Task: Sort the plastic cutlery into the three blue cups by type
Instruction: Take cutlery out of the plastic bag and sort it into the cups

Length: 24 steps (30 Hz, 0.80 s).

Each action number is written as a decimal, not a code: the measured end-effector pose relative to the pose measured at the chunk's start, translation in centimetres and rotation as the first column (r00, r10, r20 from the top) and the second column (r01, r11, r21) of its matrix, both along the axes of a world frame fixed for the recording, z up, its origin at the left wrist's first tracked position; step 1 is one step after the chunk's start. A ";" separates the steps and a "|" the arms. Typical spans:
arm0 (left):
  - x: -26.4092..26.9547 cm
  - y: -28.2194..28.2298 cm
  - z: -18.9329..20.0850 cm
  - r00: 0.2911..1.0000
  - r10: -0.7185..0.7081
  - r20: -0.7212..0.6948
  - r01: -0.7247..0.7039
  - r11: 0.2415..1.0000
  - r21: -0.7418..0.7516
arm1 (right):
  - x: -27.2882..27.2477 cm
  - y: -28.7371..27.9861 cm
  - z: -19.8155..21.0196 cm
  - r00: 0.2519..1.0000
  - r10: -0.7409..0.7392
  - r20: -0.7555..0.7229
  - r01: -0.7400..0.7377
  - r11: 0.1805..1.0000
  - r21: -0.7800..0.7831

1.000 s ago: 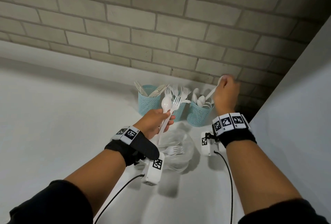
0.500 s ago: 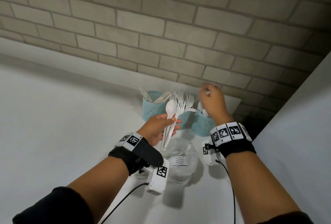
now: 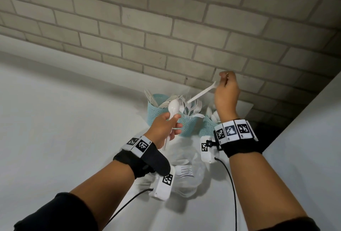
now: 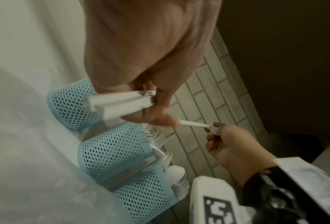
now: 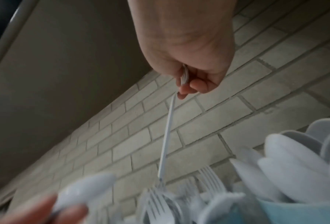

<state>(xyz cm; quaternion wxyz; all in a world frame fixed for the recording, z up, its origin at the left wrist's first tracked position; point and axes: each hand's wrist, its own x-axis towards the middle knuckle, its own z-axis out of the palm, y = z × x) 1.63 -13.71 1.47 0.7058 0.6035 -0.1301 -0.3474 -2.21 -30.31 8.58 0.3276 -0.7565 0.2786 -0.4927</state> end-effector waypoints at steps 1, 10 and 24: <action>0.0 -0.1 -0.1 1.000 -0.008 0.026 0.008 1.000 0.015 | 0.1 0.1 -0.6 0.997 -0.008 -0.079 0.004 0.999 -0.050; 0.4 0.2 0.3 0.994 -0.026 -0.106 0.028 0.999 0.015 | 0.8 0.4 -6.6 0.713 -0.123 -0.690 -0.084 0.962 -0.259; 0.3 0.4 -0.9 0.998 0.005 -0.064 -0.012 0.994 -0.104 | 0.2 2.1 -4.4 0.820 0.178 -0.543 -0.283 0.952 -0.116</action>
